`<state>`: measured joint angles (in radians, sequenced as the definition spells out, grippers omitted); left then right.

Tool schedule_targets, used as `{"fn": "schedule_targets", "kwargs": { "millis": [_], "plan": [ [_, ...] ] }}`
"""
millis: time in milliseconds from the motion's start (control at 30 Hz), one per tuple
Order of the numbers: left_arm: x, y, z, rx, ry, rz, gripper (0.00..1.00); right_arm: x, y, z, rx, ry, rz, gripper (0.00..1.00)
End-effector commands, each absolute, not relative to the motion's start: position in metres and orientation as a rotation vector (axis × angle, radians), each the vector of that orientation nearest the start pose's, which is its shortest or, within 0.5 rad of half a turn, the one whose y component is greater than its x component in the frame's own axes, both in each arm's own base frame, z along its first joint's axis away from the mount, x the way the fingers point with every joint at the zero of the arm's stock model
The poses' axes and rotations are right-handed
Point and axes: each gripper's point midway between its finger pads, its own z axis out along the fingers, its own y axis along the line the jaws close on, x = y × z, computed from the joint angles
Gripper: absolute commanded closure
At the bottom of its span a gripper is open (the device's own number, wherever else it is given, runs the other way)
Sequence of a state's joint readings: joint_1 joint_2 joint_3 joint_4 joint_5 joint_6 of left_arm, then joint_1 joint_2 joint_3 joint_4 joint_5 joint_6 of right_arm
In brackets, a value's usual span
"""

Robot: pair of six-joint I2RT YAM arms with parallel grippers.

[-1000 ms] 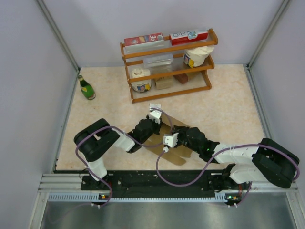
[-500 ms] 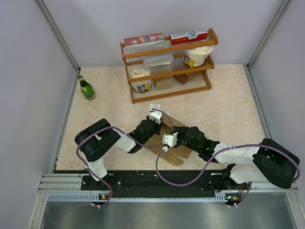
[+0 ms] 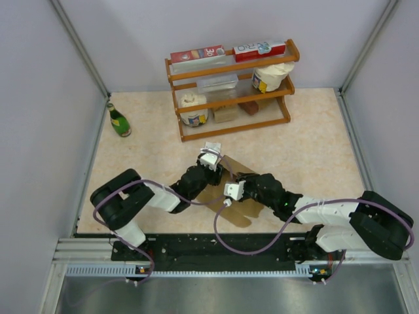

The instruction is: Fold the paper box

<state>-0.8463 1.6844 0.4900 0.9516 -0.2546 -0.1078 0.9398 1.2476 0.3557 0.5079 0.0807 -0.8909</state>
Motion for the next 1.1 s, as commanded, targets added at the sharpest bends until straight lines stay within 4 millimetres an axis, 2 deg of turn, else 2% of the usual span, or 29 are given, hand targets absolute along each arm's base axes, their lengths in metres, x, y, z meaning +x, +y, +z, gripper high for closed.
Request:
{"fn": "schedule_targets", "kwargs": {
  "millis": [0, 200, 467, 800, 933, 1067],
  "plan": [
    [0.298, -0.287, 0.093, 0.442, 1.726, -0.523, 0.46, 0.243, 0.272, 0.118, -1.445, 1.199, 0.023, 0.68],
    [0.278, -0.277, 0.099, 0.466, 1.731, -0.576, 0.45, 0.243, 0.274, 0.119, -1.446, 1.2, 0.031, 0.66],
    [0.255, -0.264, 0.092, 0.476, 1.805, -0.612, 0.45, 0.243, 0.276, 0.115, -1.438, 1.207, 0.048, 0.64],
    [0.249, -0.241, 0.105, 0.34, 1.79, -0.615, 0.44, 0.238, 0.279, 0.103, -1.48, 1.222, 0.084, 0.64],
    [0.253, -0.233, 0.113, 0.287, 1.778, -0.59, 0.44, 0.239, 0.281, 0.115, -1.451, 1.207, 0.086, 0.63],
    [0.257, -0.227, 0.123, 0.263, 1.769, -0.552, 0.42, 0.239, 0.285, 0.135, -1.412, 1.188, 0.109, 0.57]
  ]
}}
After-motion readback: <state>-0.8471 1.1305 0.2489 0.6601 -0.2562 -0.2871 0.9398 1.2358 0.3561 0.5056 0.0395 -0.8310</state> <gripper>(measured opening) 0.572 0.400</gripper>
